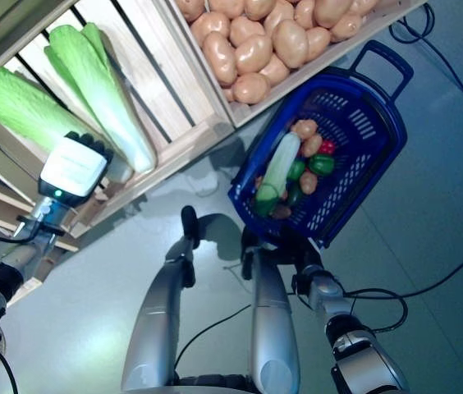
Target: Put vegetables into the basket
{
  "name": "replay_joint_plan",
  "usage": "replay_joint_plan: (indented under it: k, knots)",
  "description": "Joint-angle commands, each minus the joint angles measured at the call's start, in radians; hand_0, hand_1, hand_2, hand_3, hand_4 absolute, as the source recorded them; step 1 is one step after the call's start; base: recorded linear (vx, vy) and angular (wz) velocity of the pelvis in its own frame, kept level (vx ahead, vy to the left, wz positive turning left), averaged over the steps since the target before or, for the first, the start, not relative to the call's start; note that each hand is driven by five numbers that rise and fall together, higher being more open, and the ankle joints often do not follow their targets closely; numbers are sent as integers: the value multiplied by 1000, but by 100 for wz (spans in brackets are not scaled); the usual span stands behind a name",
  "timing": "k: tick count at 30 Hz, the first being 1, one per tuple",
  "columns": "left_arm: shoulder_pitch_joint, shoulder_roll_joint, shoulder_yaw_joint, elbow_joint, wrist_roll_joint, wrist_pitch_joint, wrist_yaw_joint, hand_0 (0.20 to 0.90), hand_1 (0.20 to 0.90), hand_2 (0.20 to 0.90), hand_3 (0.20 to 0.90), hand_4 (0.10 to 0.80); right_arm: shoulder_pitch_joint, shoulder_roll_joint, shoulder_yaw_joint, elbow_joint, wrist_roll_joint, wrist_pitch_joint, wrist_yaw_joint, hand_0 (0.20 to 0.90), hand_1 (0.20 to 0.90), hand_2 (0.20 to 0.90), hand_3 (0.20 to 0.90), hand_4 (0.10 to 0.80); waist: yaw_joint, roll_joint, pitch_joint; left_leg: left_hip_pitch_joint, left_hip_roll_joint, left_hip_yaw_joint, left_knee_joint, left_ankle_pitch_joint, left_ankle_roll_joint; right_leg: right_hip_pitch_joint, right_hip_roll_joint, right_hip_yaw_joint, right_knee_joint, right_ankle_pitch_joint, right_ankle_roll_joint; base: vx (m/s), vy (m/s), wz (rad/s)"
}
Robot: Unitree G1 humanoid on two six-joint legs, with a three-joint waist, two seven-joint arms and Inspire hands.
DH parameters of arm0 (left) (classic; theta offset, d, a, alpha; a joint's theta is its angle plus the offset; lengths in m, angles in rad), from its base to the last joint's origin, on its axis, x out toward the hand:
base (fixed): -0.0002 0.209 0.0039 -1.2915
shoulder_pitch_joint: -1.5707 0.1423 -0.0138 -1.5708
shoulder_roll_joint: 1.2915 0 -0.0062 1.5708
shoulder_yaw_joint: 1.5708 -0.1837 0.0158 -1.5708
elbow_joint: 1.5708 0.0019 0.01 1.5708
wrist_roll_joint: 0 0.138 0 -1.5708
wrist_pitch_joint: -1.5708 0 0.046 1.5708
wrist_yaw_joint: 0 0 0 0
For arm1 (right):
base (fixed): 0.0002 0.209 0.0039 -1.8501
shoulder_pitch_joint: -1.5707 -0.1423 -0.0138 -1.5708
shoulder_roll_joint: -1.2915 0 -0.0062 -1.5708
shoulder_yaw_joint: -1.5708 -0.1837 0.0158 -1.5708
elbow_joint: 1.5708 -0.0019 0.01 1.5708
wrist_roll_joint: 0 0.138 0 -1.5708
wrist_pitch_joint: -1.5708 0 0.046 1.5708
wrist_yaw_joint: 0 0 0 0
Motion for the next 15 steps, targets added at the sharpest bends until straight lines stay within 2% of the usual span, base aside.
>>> replay_joint_plan:
  k: [1,11,15]
  knots:
    - [31,4,48,35,-36,15,-69,300,300,300,300,400,20,-49,11,-29,43,-9,-46,900,900,900,900,800,5,11,-1,-35,-1,29,170,-163,-46,28,26,36,-192,162,37,0,0,0]
    - [-3,19,35,8,-67,-12,-71,300,300,300,300,400,12,-43,11,-14,47,-16,-44,900,900,900,900,800,5,14,-1,-29,0,32,172,-166,-45,36,24,35,-193,160,35,8,-1,-3]
    - [-15,32,33,-29,-104,-57,-32,300,300,300,300,400,15,-41,11,-8,48,-18,-45,900,900,900,900,800,6,15,-1,-25,-1,30,170,-167,-45,40,25,36,-194,159,35,0,0,0]
